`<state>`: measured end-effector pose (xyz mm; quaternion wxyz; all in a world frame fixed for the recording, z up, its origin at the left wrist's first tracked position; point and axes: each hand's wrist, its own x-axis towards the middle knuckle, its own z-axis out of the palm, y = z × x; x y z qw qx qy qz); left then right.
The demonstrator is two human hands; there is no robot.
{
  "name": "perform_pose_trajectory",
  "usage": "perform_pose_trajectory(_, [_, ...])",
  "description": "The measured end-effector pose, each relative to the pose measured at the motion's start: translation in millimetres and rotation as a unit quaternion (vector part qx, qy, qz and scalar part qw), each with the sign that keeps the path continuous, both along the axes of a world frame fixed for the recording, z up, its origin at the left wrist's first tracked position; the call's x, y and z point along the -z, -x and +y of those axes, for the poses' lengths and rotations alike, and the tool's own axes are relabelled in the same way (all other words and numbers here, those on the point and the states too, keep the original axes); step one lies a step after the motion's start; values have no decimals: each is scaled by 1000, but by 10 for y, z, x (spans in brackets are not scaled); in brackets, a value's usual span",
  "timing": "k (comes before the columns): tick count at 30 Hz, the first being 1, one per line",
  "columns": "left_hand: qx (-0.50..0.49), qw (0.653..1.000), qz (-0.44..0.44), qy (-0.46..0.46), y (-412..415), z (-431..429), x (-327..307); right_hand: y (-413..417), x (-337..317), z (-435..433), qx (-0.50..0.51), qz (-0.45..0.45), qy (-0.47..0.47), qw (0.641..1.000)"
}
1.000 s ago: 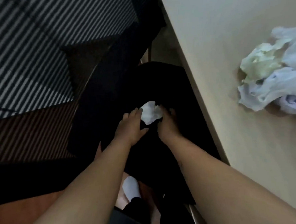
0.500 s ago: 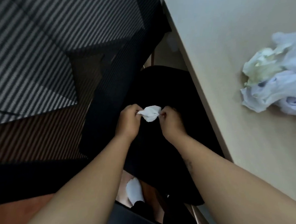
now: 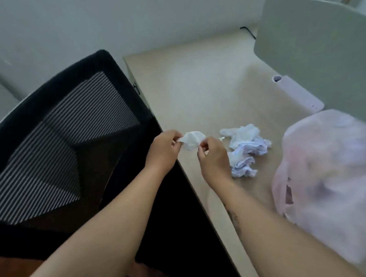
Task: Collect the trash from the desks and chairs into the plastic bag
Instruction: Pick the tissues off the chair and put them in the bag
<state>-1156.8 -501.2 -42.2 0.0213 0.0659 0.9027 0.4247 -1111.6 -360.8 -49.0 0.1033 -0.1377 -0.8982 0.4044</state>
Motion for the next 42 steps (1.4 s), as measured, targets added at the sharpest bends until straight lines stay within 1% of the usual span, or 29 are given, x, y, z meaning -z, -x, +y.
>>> perform_pose_trajectory(2, [56,998,-21,33,136,226,-113,100,-75,330,41,-15,-25,999])
perform_pose_trajectory(4, [106,988,-31,110,206,300,-223,140,-104,601,70,-57,-70,993])
perform_pose_trajectory(6, [106,979,-1,174,232,202,-367,84,-115,743,86,-96,-127,983])
perform_pose_trajectory(8, [91,971,40,217,247,-32,-548,-30,-114,701,80,-90,-166,979])
perform_pose_trajectory(11, [95,951,88,280,247,-546,-878,-321,-108,303,20,-68,-173,982])
perform_pose_trajectory(15, [111,922,121,351,226,-1276,-1305,-817,-9,-458,-83,-81,-128,985])
perform_pose_trajectory(18, [142,892,138,405,194,-1819,-1492,-1241,164,-1046,-120,-95,-132,979])
perform_pose_trajectory(20, [165,888,139,406,134,-2153,-1545,-1500,281,-1437,-117,-122,-122,978])
perform_pose_trajectory(22, [169,903,121,377,42,-2438,-1550,-1729,391,-1792,-127,-148,-112,974])
perform_pose_trajectory(23, [165,915,107,353,-14,-2550,-1541,-1840,455,-1936,-148,-169,-124,967])
perform_pose_trajectory(25, [156,940,82,294,-122,-2705,-1514,-2068,567,-2153,-197,-232,-159,939])
perform_pose_trajectory(26, [155,947,74,272,-176,-2738,-1507,-2180,616,-2217,-213,-278,-171,921])
perform_pose_trajectory(28, [151,957,71,235,-249,-2742,-1494,-2380,697,-2273,-227,-363,-166,888])
perform_pose_trajectory(30, [135,969,84,190,-285,-2725,-1477,-2535,826,-2272,-229,-399,-176,870])
perform_pose_trajectory(32, [121,974,90,168,-291,-2713,-1451,-2648,957,-2236,-236,-350,-227,877])
perform_pose_trajectory(35, [118,974,79,178,-321,-2677,-1390,-2731,1185,-2063,-193,-327,-268,885])
perform_pose_trajectory(36, [116,974,78,178,-350,-2649,-1369,-2764,1198,-1989,-194,-330,-278,881])
perform_pose_trajectory(37, [113,975,83,175,-393,-2607,-1351,-2783,1082,-1920,-205,-327,-274,881])
perform_pose_trajectory(38, [109,975,91,172,-444,-2558,-1335,-2805,980,-1850,-201,-319,-262,888])
perform_pose_trajectory(39, [103,974,100,173,-503,-2501,-1320,-2836,945,-1776,-194,-307,-270,892])
perform_pose_trajectory(42, [79,971,107,199,-627,-2290,-1260,-2924,892,-1521,-152,-339,-269,889])
